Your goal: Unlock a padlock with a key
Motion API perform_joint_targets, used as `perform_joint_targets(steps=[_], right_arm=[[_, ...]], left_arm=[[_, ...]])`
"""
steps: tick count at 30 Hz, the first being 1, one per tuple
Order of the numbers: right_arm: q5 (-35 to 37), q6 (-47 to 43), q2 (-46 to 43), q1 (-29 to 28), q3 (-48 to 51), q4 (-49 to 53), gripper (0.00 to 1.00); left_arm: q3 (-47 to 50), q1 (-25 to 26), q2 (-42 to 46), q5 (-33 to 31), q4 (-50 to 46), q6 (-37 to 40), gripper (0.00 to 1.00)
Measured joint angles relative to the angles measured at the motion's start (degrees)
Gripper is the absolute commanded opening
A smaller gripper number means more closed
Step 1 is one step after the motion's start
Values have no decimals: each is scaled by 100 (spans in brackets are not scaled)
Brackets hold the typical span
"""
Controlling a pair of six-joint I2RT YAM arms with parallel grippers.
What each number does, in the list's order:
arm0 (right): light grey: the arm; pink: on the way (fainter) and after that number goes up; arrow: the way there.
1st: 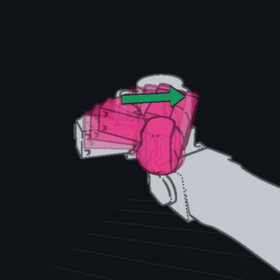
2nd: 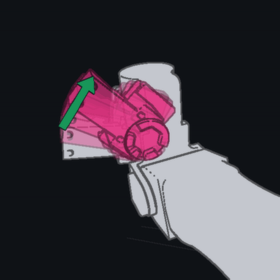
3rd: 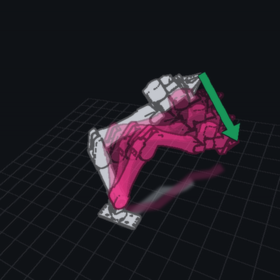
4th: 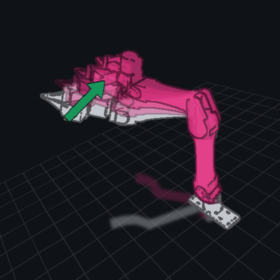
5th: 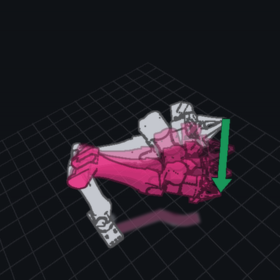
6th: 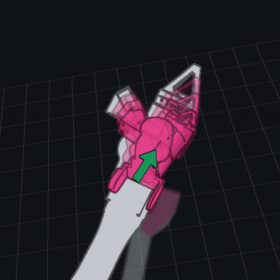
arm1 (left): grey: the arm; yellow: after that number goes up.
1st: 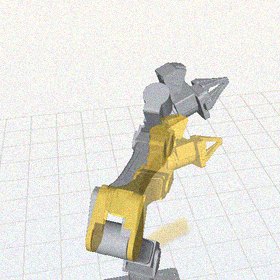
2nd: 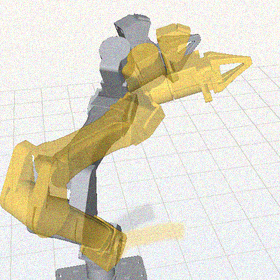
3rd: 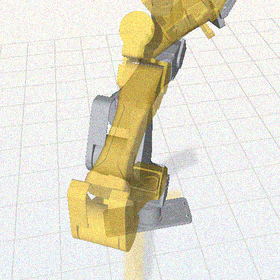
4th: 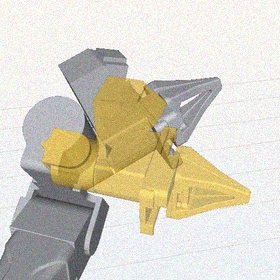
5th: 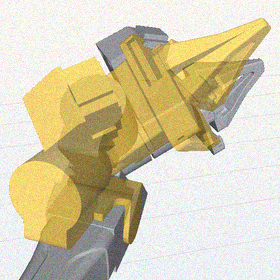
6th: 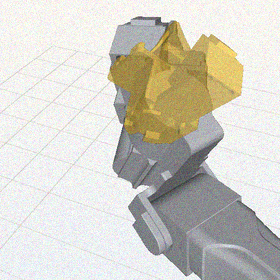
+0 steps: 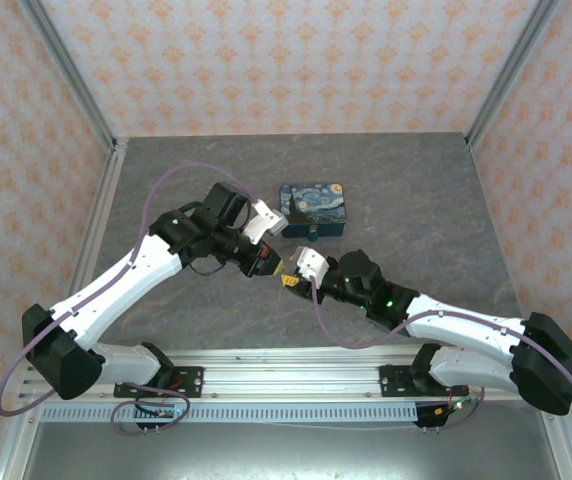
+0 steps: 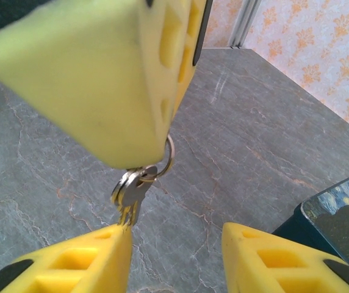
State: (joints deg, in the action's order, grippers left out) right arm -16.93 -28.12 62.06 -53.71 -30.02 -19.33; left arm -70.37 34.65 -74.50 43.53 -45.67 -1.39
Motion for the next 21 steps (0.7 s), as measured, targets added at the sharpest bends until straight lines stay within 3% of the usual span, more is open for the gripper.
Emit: perform_joint_targets(steps=[21], right_arm=[[70,170,-26,0,0,-70,41]], left_arm=[[2,-22,0,87,0,-2,0]])
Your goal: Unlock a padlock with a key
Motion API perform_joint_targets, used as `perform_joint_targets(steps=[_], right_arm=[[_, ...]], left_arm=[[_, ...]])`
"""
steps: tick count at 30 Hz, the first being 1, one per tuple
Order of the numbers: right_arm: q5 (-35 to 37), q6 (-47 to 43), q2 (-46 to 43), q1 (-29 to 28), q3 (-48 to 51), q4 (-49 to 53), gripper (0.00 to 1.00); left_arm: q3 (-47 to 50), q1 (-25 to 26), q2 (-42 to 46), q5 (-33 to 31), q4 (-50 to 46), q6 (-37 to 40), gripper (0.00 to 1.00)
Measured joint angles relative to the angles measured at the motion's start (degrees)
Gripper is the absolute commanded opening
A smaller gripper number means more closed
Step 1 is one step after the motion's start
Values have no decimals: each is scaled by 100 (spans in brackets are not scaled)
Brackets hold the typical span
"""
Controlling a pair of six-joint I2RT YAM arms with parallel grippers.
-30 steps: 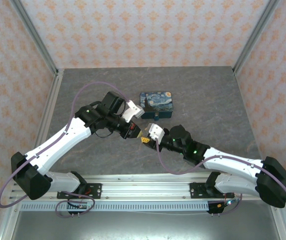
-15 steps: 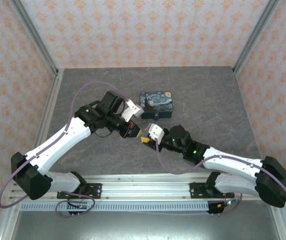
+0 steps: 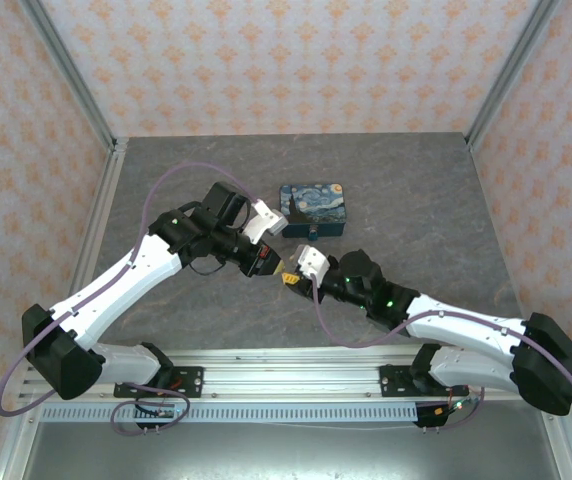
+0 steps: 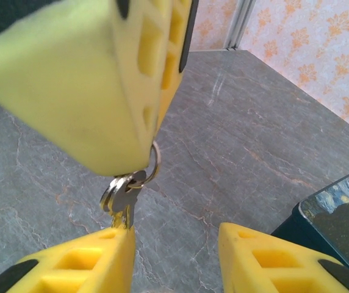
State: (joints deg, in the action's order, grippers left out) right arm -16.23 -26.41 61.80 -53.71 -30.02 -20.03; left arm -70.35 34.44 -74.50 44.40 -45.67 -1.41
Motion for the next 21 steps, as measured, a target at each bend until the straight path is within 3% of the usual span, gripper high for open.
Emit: perform_joint_targets(steps=[13,21], right_arm=[[192,120,-31,0,0,-225,41],[164,153,-59,0,81,-271,48]], left_arm=[[0,-7,0,20,0,0,0],[0,-111,0,24,0,2,0]])
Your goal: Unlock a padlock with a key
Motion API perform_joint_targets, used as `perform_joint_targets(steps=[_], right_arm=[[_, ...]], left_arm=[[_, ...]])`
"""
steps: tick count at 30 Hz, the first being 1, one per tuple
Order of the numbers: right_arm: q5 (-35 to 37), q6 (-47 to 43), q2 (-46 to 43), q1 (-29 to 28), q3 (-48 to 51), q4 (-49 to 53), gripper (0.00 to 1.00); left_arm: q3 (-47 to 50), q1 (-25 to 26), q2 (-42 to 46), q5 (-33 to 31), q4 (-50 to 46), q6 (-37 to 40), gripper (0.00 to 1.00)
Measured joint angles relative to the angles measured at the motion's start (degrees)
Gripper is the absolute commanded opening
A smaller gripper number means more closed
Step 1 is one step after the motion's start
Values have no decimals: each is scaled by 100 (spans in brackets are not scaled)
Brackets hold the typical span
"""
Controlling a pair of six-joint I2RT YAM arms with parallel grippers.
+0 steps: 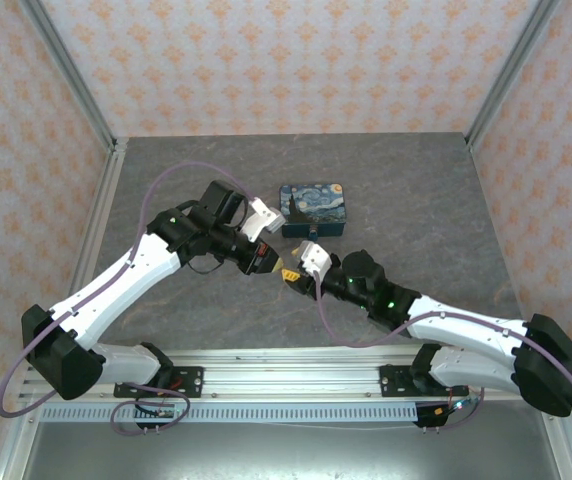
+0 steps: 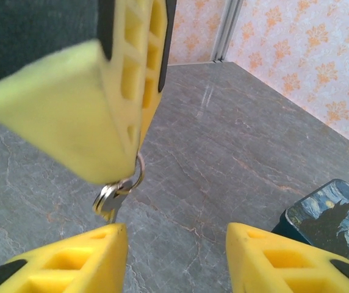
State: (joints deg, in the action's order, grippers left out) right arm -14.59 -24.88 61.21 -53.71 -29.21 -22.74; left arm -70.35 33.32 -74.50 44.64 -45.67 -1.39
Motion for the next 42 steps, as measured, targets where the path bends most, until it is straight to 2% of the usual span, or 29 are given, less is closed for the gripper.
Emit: perform_joint_targets(steps=[8,18,42], right_arm=[[-70,-28,0,0,74,0,47],[-229,-66,122,-4,72,-9,40],[-166,-63,111,-4,59,-94,41]], left_arm=[[0,-7,0,81,-7,37,0],[0,-7,0,146,-7,39,0],[0,-7,0,146,-48,44,0]])
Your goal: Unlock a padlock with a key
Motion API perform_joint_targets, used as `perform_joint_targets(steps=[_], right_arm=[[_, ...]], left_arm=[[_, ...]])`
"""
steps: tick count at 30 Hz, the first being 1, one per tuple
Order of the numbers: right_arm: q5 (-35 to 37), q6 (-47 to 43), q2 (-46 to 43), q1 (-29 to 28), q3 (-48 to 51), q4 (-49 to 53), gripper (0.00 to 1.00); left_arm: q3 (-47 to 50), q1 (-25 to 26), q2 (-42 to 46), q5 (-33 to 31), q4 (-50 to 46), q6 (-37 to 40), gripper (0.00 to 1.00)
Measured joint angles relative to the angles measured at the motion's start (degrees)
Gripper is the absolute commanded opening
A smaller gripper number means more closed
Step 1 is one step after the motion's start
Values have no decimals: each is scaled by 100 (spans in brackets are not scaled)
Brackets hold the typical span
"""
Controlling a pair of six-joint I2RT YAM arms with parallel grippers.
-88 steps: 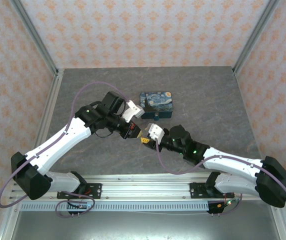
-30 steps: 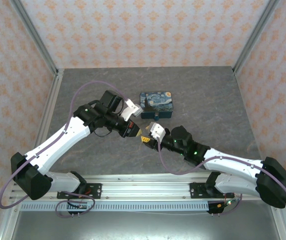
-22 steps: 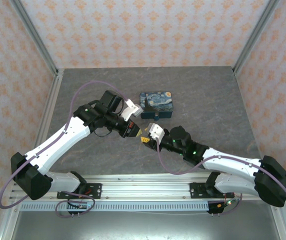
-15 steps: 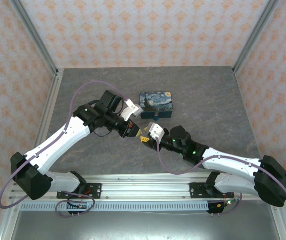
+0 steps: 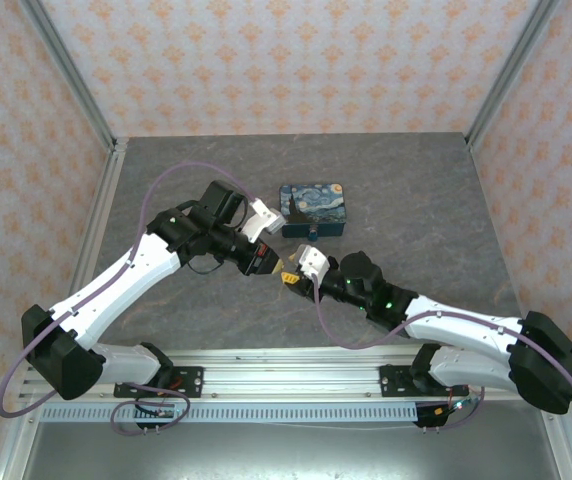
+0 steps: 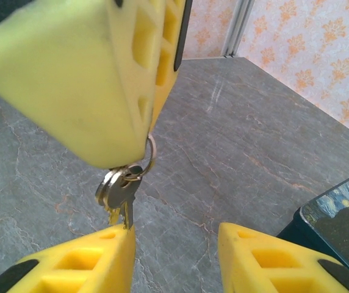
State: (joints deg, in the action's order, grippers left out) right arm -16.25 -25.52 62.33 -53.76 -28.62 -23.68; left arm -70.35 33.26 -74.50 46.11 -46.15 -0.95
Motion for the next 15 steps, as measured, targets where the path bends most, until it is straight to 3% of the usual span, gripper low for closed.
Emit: perform_joint_targets(steps=[15], right_arm=[[214,50,-260,0,2,-35,40]], left_arm=[[0,0,0,87,0,-2,0]])
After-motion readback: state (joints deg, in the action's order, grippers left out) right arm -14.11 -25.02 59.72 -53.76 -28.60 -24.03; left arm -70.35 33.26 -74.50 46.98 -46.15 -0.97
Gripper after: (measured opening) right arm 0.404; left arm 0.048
